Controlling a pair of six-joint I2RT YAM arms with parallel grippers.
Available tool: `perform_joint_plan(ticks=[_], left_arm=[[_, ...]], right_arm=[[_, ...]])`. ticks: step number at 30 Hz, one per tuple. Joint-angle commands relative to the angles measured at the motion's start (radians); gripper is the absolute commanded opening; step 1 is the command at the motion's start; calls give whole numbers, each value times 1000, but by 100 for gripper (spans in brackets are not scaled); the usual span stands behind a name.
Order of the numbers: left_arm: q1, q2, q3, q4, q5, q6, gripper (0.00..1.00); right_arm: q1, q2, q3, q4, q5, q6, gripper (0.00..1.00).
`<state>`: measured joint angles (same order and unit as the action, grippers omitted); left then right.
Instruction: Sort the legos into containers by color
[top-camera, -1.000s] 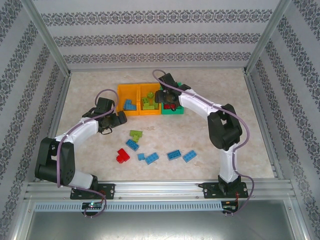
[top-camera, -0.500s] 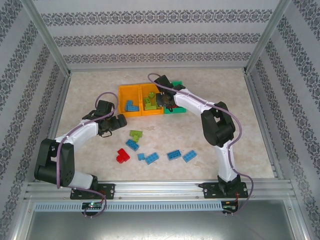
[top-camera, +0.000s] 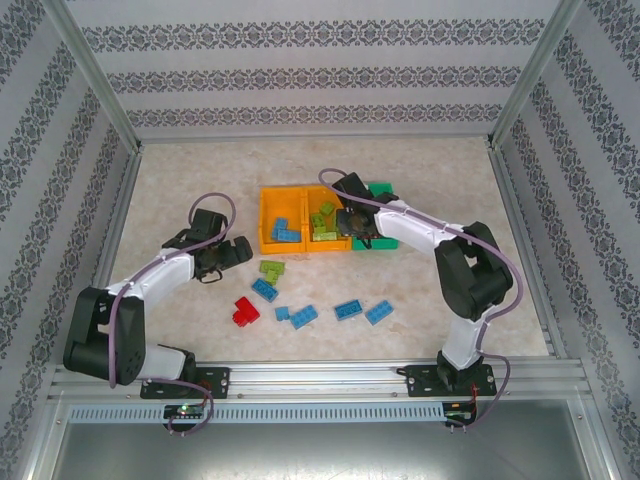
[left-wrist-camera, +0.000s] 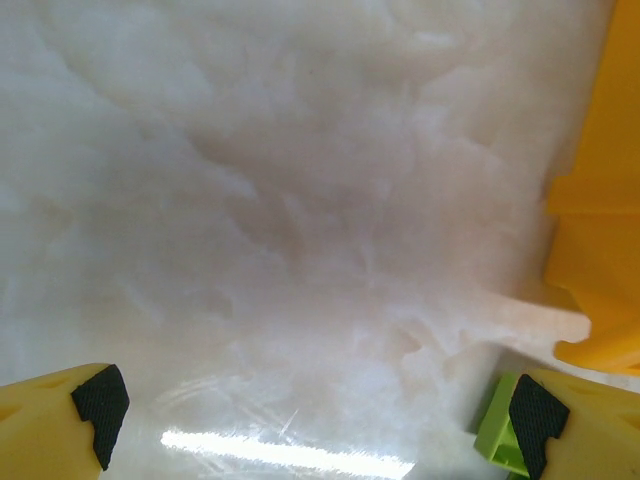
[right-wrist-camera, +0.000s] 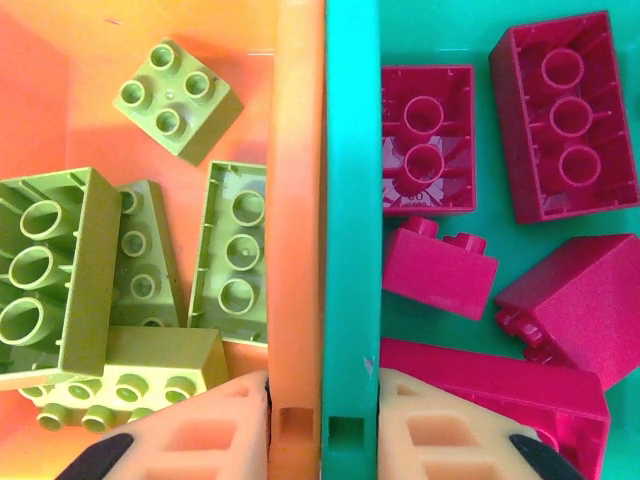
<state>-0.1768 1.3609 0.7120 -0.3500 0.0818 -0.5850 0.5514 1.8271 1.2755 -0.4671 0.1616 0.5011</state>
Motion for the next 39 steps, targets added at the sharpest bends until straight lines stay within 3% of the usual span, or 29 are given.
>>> perform_joint_plan(ticks=[1,4,6,8,12,19,28,39], left_arm=[[-9,-31,-12,35,16,-13,100],[-10,-26,-10,23,19,0,100],[-10,-23,-9,22,22,5,100],[-9,-22,-9,22,22,7,100],[-9,-15,0,22,23,13,100],[-9,24,23,-1,-5,13,100],[-9,60,26,11,-9,-7,100],[-8,38,7,-3,-45,-22,100]], right_arm=[[-5,-27,-41,-40,25,14,27],[-4,-39,-32,-41,25,18,32],[2,-58,-26,-40,36,26,50],[12,-92,-32,-23,43,27,61],[55,-158,-35,-4,69,-14,67],[176,-187,-14,-54,-7,81,70],[376,2,71,7,-95,324,70],[444,155,181,7,-145,390,67]])
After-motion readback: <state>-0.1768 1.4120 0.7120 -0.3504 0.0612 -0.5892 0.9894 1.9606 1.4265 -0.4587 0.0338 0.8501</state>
